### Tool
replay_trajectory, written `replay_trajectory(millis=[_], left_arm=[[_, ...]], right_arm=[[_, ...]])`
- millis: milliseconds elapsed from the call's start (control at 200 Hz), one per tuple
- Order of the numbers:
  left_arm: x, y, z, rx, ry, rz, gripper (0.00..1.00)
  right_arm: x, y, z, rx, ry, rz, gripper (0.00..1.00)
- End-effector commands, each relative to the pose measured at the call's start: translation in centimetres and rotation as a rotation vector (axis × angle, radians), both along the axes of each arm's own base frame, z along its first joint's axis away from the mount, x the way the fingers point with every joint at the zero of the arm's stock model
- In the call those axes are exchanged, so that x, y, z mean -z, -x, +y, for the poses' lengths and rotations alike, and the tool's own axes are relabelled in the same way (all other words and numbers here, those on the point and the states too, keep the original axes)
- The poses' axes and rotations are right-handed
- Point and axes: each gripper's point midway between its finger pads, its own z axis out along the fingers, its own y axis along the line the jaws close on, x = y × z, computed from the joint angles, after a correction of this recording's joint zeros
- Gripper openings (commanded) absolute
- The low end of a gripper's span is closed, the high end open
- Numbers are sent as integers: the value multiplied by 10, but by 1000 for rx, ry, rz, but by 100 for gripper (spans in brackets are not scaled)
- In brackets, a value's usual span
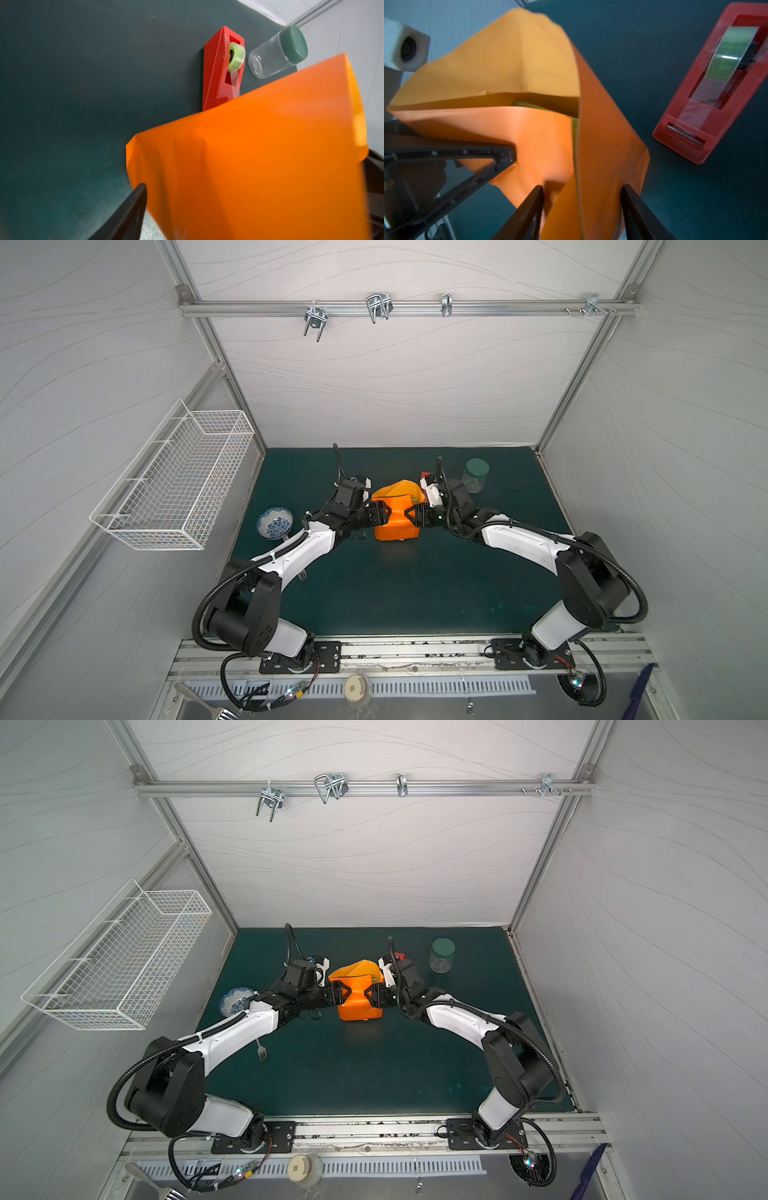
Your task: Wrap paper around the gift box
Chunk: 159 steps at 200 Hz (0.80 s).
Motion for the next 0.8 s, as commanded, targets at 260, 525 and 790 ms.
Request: replay_trajectory(millis=[260,525,790], left_arm=[[-5,13,-19,79,82,53,37],[-16,53,-34,141,161,102,35],[-20,80,-36,139,207,126,35]], right_arm=[[6,14,6,-57,36,65,39],[-9,43,12,-101,21,84,34],[-17,79,2,-123,-6,124,32]])
